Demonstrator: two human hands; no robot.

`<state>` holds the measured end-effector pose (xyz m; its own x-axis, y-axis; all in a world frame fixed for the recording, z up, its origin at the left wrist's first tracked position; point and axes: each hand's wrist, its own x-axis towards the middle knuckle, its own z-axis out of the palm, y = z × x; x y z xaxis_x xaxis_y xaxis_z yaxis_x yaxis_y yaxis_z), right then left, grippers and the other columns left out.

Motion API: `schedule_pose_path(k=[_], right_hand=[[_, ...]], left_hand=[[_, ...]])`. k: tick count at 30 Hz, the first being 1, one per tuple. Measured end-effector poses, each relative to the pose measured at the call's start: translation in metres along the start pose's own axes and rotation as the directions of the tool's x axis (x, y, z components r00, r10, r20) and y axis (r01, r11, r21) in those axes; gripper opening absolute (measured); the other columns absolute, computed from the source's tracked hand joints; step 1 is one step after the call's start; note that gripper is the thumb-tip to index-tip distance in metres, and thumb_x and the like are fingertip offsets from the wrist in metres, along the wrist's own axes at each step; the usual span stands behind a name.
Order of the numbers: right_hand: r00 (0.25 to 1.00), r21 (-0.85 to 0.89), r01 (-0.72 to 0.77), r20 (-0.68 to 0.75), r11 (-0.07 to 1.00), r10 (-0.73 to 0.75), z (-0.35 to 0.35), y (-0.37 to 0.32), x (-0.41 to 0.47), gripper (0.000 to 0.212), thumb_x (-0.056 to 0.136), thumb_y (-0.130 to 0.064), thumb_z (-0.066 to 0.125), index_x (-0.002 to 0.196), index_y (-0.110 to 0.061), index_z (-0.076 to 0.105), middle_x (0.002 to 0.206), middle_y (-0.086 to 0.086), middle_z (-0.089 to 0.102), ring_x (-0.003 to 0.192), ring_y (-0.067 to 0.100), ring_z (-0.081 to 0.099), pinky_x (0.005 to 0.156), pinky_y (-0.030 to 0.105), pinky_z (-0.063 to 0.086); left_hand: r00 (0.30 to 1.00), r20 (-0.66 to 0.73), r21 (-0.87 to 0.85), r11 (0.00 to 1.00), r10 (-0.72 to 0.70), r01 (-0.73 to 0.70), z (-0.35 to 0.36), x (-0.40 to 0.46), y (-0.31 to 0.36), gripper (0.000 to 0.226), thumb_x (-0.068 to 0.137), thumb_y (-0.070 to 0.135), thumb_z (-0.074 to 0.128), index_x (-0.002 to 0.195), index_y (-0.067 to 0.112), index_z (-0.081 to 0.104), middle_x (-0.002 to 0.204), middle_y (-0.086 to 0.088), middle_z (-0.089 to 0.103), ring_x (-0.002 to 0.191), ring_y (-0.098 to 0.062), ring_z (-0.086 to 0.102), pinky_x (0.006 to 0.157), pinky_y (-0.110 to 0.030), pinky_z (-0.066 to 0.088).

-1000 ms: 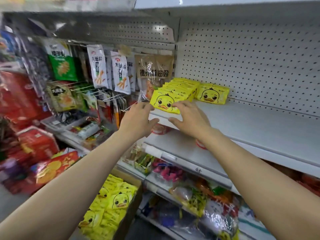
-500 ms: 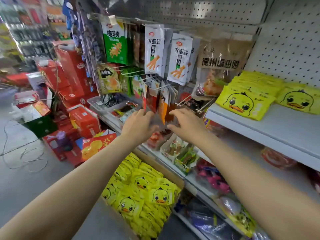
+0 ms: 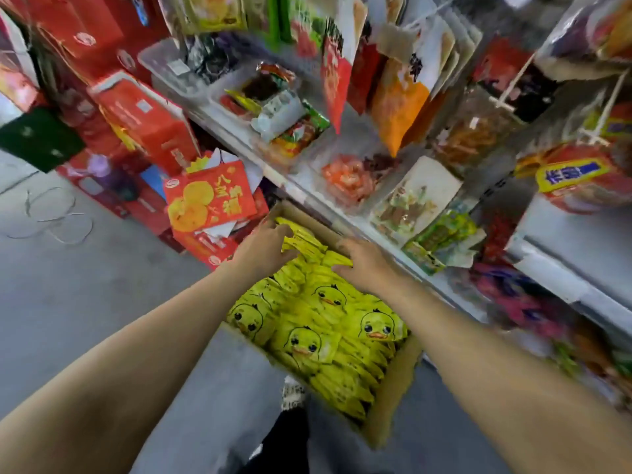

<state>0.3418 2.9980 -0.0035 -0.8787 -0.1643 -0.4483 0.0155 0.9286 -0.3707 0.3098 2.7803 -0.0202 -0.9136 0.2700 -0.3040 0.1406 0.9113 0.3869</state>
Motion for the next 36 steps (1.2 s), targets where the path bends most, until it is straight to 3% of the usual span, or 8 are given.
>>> schedule_pose_path(k=[3, 6, 9, 12, 21, 27, 32, 36], right_hand=[[0.99, 0.033, -0.102, 0.102, 0.994, 0.098, 0.049, 0.015, 0.021, 0.055, 0.087, -0.046, 0.067, 0.134, -0.021, 0.053, 0.136, 0.009, 0.053, 0.126, 0.03, 0.051, 0.099, 0.037, 0.043], [0.971, 0.062, -0.181, 0.169, 0.982, 0.168, 0.082, 0.033, 0.036, 0.054, 0.086, -0.048, 0.068, 0.133, -0.025, 0.054, 0.137, 0.006, 0.054, 0.126, 0.028, 0.051, 0.096, 0.037, 0.044], [0.964, 0.119, -0.241, 0.143, 0.963, 0.223, 0.102, 0.051, 0.052, 0.055, 0.082, -0.048, 0.073, 0.13, -0.027, 0.057, 0.141, 0.003, 0.055, 0.125, 0.025, 0.053, 0.097, 0.036, 0.046], [0.958, 0.125, -0.271, 0.134, 0.954, 0.254, 0.119, 0.065, 0.066, 0.052, 0.081, -0.045, 0.074, 0.127, -0.026, 0.059, 0.132, 0.004, 0.061, 0.122, 0.026, 0.055, 0.096, 0.037, 0.047], [0.967, 0.08, -0.251, 0.05, 0.965, 0.248, 0.141, 0.078, 0.083, 0.044, 0.074, -0.04, 0.08, 0.112, -0.027, 0.061, 0.118, 0.002, 0.06, 0.118, 0.026, 0.049, 0.087, 0.035, 0.045], [0.98, 0.09, -0.197, -0.013, 0.976, 0.198, 0.148, 0.084, 0.082, 0.039, 0.072, -0.037, 0.082, 0.103, -0.029, 0.06, 0.109, -0.001, 0.062, 0.11, 0.024, 0.051, 0.083, 0.036, 0.047], [0.981, 0.102, -0.179, -0.064, 0.979, 0.186, 0.152, 0.089, 0.082, 0.035, 0.073, -0.035, 0.082, 0.099, -0.025, 0.06, 0.107, -0.001, 0.063, 0.107, 0.024, 0.051, 0.079, 0.033, 0.041], [0.987, 0.072, -0.141, -0.072, 0.987, 0.146, 0.158, 0.091, 0.078, 0.036, 0.075, -0.034, 0.081, 0.107, -0.028, 0.064, 0.114, 0.002, 0.061, 0.114, 0.026, 0.049, 0.085, 0.035, 0.043]], left_hand=[[0.987, 0.156, -0.041, 0.998, -0.045, 0.052, 0.041, 0.009, -0.034, 0.053, 0.084, 0.045, 0.069, 0.127, 0.016, 0.057, 0.117, -0.017, 0.057, 0.112, -0.035, 0.054, 0.09, -0.039, 0.043], [0.968, 0.241, -0.063, 0.994, -0.071, 0.088, 0.077, 0.018, -0.064, 0.055, 0.079, 0.05, 0.072, 0.124, 0.021, 0.059, 0.12, -0.013, 0.058, 0.117, -0.034, 0.051, 0.095, -0.042, 0.044], [0.967, 0.24, -0.061, 0.993, -0.088, 0.105, 0.101, 0.026, -0.082, 0.058, 0.076, 0.047, 0.075, 0.128, 0.026, 0.057, 0.132, -0.012, 0.05, 0.127, -0.035, 0.04, 0.102, -0.048, 0.04], [0.973, 0.213, -0.046, 0.994, -0.089, 0.101, 0.114, 0.035, -0.091, 0.065, 0.074, 0.042, 0.078, 0.133, 0.029, 0.054, 0.141, -0.009, 0.041, 0.131, -0.033, 0.033, 0.105, -0.049, 0.036], [0.976, 0.218, 0.035, 0.999, -0.013, 0.006, 0.136, 0.046, -0.106, 0.084, 0.071, 0.043, 0.08, 0.144, 0.04, 0.038, 0.151, 0.0, 0.03, 0.138, -0.03, 0.021, 0.11, -0.049, 0.026], [0.983, 0.182, 0.027, 1.0, -0.005, 0.0, 0.139, 0.05, -0.109, 0.077, 0.074, 0.025, 0.081, 0.139, 0.033, 0.042, 0.144, -0.003, 0.035, 0.131, -0.029, 0.029, 0.1, -0.047, 0.04], [0.993, 0.112, 0.001, 0.999, -0.035, 0.036, 0.139, 0.055, -0.109, 0.054, 0.074, 0.02, 0.081, 0.115, 0.02, 0.047, 0.127, -0.006, 0.041, 0.116, -0.026, 0.037, 0.082, -0.042, 0.045], [0.987, 0.161, 0.052, 0.998, 0.021, -0.03, 0.143, 0.048, -0.113, 0.056, 0.074, 0.025, 0.081, 0.122, 0.027, 0.052, 0.129, -0.005, 0.04, 0.121, -0.027, 0.035, 0.079, -0.043, 0.05]])
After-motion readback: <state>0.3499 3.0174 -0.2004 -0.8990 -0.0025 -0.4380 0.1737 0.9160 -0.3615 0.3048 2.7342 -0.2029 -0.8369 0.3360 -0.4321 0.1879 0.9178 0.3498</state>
